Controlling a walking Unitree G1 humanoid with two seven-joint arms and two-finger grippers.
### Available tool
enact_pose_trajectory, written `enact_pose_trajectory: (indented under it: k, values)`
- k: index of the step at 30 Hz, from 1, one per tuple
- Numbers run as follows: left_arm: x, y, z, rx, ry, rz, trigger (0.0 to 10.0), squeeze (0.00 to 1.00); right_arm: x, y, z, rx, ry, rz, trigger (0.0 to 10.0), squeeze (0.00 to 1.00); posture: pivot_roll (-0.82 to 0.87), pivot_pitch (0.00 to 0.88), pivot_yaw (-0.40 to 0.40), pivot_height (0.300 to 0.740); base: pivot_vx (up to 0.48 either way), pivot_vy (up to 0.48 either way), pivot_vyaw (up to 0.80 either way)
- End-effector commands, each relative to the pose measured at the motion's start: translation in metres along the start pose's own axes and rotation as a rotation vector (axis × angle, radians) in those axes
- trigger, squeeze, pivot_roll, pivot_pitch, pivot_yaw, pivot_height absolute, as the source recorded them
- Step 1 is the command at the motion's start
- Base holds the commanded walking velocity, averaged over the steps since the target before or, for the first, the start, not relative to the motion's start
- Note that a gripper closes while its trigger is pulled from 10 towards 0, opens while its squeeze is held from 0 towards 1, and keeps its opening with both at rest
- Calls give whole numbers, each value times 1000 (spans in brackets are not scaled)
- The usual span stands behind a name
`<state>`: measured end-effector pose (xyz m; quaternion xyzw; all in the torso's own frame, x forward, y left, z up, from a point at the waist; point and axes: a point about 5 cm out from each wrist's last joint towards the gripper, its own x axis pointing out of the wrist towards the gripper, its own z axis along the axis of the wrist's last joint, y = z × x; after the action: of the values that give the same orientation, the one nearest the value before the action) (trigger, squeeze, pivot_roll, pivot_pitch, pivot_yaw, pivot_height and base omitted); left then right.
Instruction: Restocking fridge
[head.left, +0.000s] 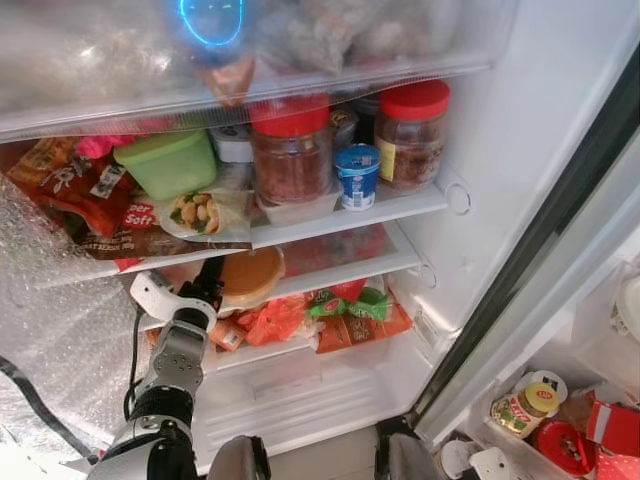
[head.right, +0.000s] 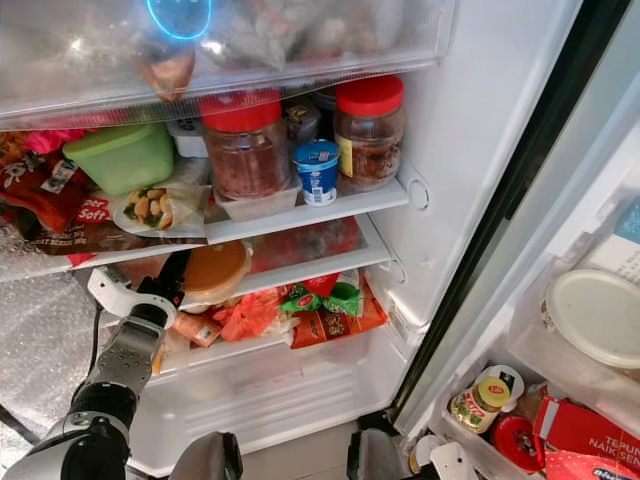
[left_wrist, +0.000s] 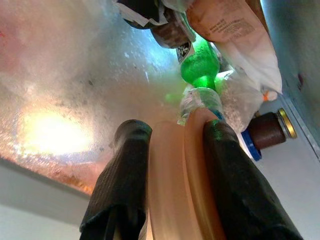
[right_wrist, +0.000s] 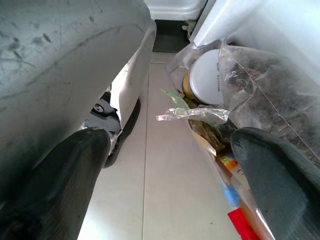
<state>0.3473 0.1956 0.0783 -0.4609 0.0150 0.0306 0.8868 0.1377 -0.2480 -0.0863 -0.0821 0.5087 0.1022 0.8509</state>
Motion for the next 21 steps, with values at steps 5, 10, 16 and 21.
enact_pose_trajectory:
  k: [5,10,16,21]
  values:
    - [8,-4,4,10,-9,24,10000,0,3,7,4,9,-19,26,10000,0,-93,74,32,624,0,0,0]
    - [13,-8,6,-8,-5,49,10000,0,2,7,4,4,-18,26,10000,0,-102,81,28,624,0,0,0]
    - [16,-11,6,-20,-2,72,10000,965,2,6,3,4,-17,23,10000,0,-107,83,28,624,0,0,0]
    - [17,-14,3,-11,9,63,10000,1000,2,6,3,5,-16,23,10000,0,-97,86,29,624,0,0,0]
